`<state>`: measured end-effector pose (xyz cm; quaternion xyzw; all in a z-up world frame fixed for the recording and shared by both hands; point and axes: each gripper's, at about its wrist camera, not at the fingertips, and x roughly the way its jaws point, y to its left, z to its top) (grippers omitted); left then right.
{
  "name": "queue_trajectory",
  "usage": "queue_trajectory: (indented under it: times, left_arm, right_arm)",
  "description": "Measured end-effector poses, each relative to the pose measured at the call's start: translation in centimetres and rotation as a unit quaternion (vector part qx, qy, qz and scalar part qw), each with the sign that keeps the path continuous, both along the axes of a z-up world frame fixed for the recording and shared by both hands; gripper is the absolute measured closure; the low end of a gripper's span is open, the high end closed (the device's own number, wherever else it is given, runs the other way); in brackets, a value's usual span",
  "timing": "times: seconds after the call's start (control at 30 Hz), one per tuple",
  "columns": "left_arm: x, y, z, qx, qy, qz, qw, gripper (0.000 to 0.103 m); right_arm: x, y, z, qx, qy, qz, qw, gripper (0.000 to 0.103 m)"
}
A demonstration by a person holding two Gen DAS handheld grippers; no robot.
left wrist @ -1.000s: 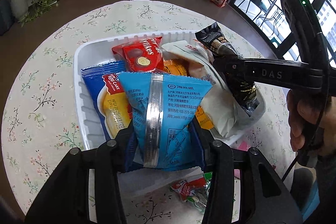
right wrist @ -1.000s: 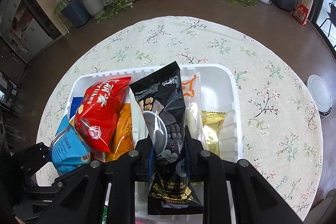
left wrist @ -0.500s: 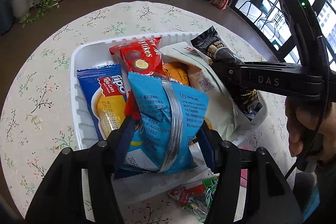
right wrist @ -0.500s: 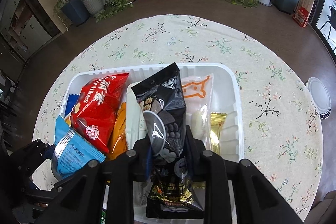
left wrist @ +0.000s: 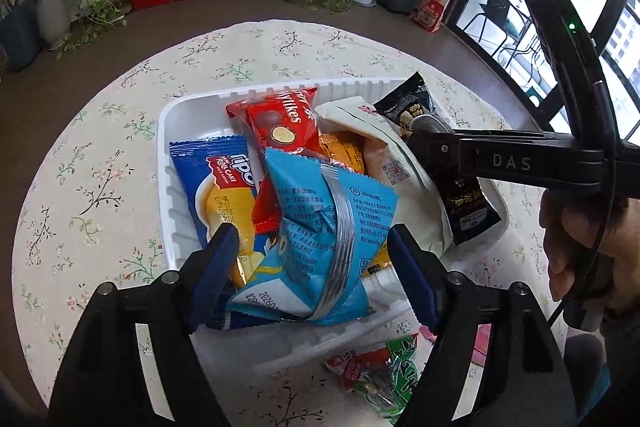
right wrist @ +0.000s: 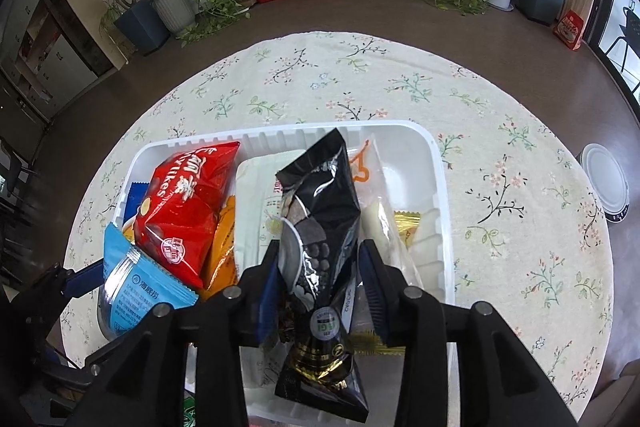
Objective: Organize snacks
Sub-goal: 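Lift both tools and move them to the last two packets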
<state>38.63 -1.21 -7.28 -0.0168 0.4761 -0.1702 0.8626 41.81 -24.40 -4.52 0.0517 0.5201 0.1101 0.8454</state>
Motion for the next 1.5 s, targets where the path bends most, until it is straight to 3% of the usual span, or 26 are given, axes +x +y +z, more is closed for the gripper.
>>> queue_trajectory:
  times: [0.07,0.23,0.57,0.8,0.97,1.2,1.4,1.5]
  left_arm:
    - [-0.4,0.1,0.2,0.0,-0.004,0.002,1.0,0.028]
    - [-1.4,0.5,0.8,-0.001,-0.011,0.008,0.9999,0.026]
    - [-6.7,1.3,3.1,-0.014,-0.042,0.036,0.9984,0.001]
    - [-11.7,1.6,2.0,-0.021,-0.041,0.069,0.9965,0.001]
    - [-12.9,0.1,-0.8,-0.025,-0.007,0.073,0.997,0.001]
    - [-11.1,-2.1,-2.6,0.032,0.027,0.073,0.9965,0.001]
    - [-9.9,-2.4,-3.2,0.053,0.037,0.062,0.996,0.002]
    - [-9.3,-2.7,-3.6,0.062,0.041,0.052,0.9959,0.002]
  right_arm:
    - [-0.3,-0.1,0.3,0.002,-0.006,-0.001,1.0,0.05]
    - [-0.9,-0.3,1.2,0.004,-0.018,0.002,1.0,0.043]
    - [-7.3,-2.9,4.9,0.036,-0.083,0.012,0.996,0.03]
    - [-14.7,-4.0,4.4,0.035,-0.104,0.031,0.993,0.028]
    - [-18.2,-3.4,2.5,0.021,-0.103,0.041,0.994,0.028]
    - [-19.6,-3.0,0.6,-0.014,-0.127,0.032,0.991,0.028]
    - [-18.9,-3.8,-1.6,-0.015,-0.099,0.026,0.995,0.035]
    - [-19.1,-3.2,-1.7,-0.028,-0.105,0.036,0.993,0.037]
